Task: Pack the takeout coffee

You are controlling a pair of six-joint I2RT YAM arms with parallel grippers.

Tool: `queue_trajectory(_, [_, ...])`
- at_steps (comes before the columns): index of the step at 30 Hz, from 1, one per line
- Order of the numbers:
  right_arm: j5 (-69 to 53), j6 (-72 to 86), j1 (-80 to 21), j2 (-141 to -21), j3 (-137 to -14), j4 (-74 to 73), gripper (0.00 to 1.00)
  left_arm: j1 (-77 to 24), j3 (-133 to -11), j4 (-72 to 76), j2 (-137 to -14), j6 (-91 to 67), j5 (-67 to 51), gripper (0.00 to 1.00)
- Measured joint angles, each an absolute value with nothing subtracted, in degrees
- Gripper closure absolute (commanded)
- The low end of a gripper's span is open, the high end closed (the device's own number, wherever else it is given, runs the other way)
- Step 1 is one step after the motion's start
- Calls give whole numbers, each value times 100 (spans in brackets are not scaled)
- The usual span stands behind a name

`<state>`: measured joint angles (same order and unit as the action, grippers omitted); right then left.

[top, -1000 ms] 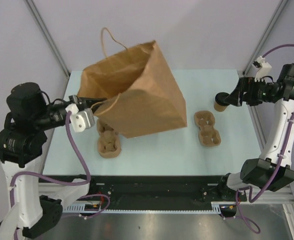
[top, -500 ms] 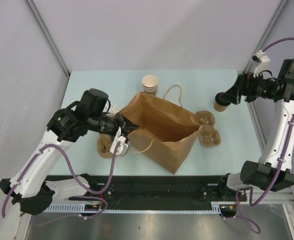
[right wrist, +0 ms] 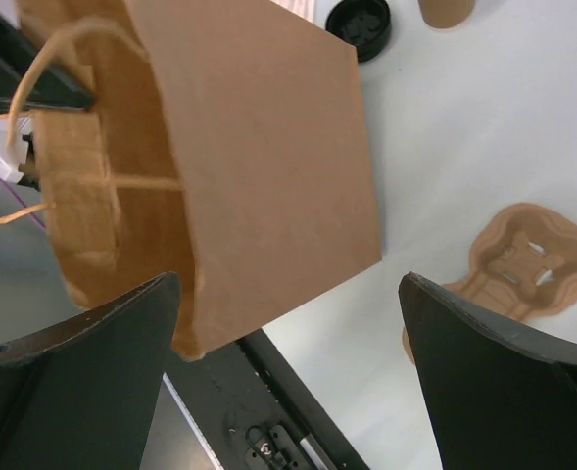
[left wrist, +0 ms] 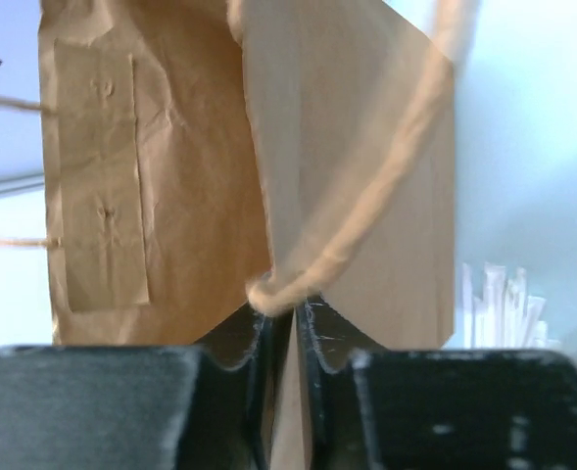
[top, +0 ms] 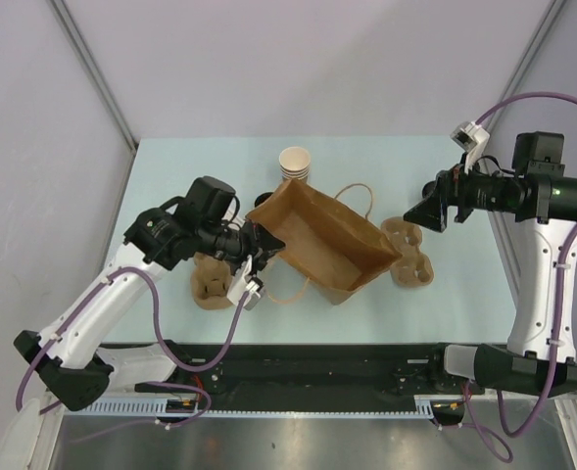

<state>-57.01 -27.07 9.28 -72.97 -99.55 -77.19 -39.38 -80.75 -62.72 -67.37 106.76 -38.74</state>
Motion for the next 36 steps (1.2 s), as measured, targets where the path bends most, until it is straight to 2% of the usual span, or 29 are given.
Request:
queue_trajectory(6, [-5793, -2729, 788, -7183, -9896, -7736, 0, -3938, -7924, -5988, -6685, 10785, -3854, 65])
queue_trajectory(7, [-5793, -2727, 768, -7183, -9883, -7736, 0, -3938, -7915, -5924, -6667, 10753, -3854, 56])
queue_trajectory(8, [-5791, -2722, 744, -7183, -9865, -7738, 0, -3935, -7905, -5833, -6635, 10656, -3861, 55])
queue_trajectory(9, [-5787, -2705, 711, -7183, -9859, -7741, 0, -3935, -7874, -5723, -6589, 10591, -3872, 44])
queue_trajectory(16, [-5570, -2467, 362, -7207, -9859, -7714, 0, -3804, -7660, -5059, -6125, 9953, -3986, 41])
queue_trajectory(17, [-5496, -2416, 287, -7227, -9867, -7684, 0, -3789, -7660, -4998, -6069, 9889, -3988, 21])
queue_trajectory(18, [-5428, -2383, 220, -7266, -9891, -7660, 0, -3782, -7658, -4956, -6014, 9824, -3994, 20])
queue_trajectory(19, [-5356, -2349, 156, -7317, -9935, -7631, 0, -3778, -7647, -4901, -5953, 9765, -4010, 8])
queue_trajectory(26, [-4862, -1964, -84, -7561, -10151, -7264, 0, -3774, -7631, -4829, -5389, 9085, -4066, 5])
queue_trajectory(31, [-4379, -1745, -676, -7566, -10215, -6919, 0, -3774, -7631, -4803, -4834, 8488, -4071, 4])
queue_trajectory(36, [-3809, -1831, -1498, -7852, -10774, -6683, 0, -3771, -7505, -4628, -4309, 7662, -4062, 4])
